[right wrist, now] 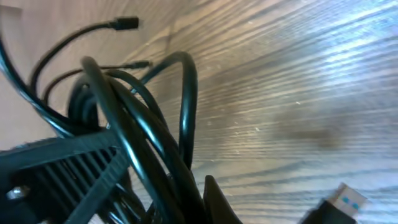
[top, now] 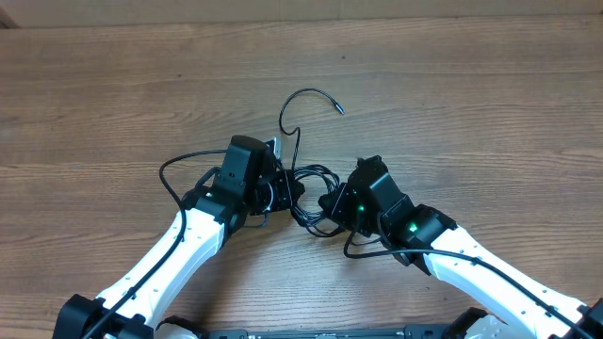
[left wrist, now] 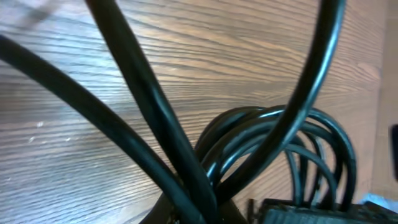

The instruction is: Untangle cables

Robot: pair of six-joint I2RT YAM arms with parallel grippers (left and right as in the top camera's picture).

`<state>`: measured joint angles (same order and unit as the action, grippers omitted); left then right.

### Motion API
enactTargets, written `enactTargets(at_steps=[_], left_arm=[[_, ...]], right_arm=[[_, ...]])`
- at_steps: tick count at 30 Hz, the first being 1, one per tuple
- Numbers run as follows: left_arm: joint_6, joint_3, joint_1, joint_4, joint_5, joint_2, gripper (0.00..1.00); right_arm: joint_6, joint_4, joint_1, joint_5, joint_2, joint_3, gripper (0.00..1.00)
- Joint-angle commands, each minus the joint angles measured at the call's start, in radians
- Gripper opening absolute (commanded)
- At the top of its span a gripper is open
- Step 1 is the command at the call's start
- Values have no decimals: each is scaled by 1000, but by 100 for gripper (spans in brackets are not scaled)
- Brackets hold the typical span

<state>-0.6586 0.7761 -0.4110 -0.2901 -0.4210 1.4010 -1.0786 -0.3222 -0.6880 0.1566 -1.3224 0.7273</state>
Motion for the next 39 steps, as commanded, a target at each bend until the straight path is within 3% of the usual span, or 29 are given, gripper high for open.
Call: enactTargets(at_steps=[1, 11, 14, 27, 33, 39], left_arm=[[-85, 10, 23, 44, -44, 0, 4], [-461, 10, 39, 30, 135, 0, 4], [-496, 10, 41, 30, 200, 0, 4], [-528, 10, 172, 33, 196, 0, 4], [-565, 10, 190, 33, 265, 0, 4], [-668, 10, 190, 37, 121, 0, 4]], right_arm=[[11, -45, -10, 39, -4, 14, 4], [39, -54, -10, 86, -4, 14, 4], [39, -79, -10, 80, -4, 14, 4], [62, -189, -10, 48, -4, 13, 4], [63, -202, -13, 70, -4, 13, 4], [66, -205, -13, 26, -4, 13, 4]])
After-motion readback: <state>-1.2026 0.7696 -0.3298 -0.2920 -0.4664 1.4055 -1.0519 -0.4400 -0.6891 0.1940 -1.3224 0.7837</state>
